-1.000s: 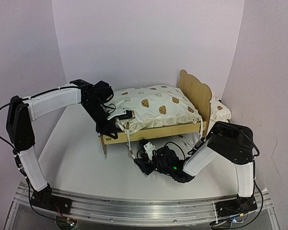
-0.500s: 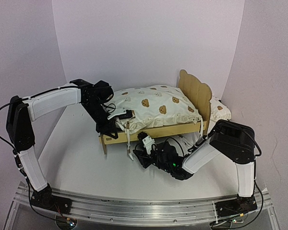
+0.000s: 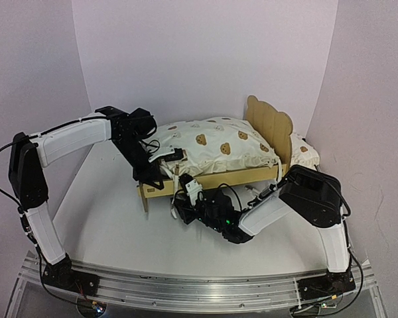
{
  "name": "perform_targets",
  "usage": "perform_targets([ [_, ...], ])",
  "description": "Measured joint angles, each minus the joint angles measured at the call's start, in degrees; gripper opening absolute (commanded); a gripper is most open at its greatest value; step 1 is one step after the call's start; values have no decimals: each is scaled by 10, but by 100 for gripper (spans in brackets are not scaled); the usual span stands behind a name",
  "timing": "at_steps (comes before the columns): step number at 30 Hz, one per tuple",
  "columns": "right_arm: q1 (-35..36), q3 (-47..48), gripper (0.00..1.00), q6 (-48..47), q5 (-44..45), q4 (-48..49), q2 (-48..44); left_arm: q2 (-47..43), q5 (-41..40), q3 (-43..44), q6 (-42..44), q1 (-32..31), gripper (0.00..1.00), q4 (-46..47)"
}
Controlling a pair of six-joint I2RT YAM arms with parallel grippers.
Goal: Set up the pet bed
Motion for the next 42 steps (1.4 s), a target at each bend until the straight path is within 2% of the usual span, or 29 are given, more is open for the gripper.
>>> perform_targets([
  [1,0,3,30,1,0,1,2,0,0,0,0,0,0,0],
  [3,1,7,8,5,0,4,4,0,1,0,-1,0,0,0],
  [4,1,8,2,5,1,6,6,0,1,0,-2,0,0,1],
  [5,1,9,0,9,0,7,6,0,1,0,-4,0,0,2],
  [10,3,3,0,17,1,12,6,1,0,0,-15,-1,0,6],
  [13,5,-33,0,24,0,4,-7,4,-3,0,-14,-1,0,7],
  [20,28,-126,0,46,-24,-105,-71,10,-7,-36,8,22,0,49],
  [28,45,-110,0,63,-71,-208,-101,22,-43,-140,36,34,0,157],
  [30,45,-102,0,68,-77,-228,-101,24,-46,-154,41,36,5,175],
  [33,43,-97,0,76,-82,-255,-104,24,-51,-159,41,38,20,189],
  [35,42,-93,0,79,-84,-272,-106,24,-52,-160,32,39,37,194],
  [38,42,-88,0,81,-87,-291,-114,16,-58,-162,28,43,56,196],
  [40,42,-85,0,81,-88,-301,-119,0,-69,-166,41,45,64,192],
  [42,42,-82,0,81,-89,-308,-123,-21,-85,-169,55,49,68,181],
])
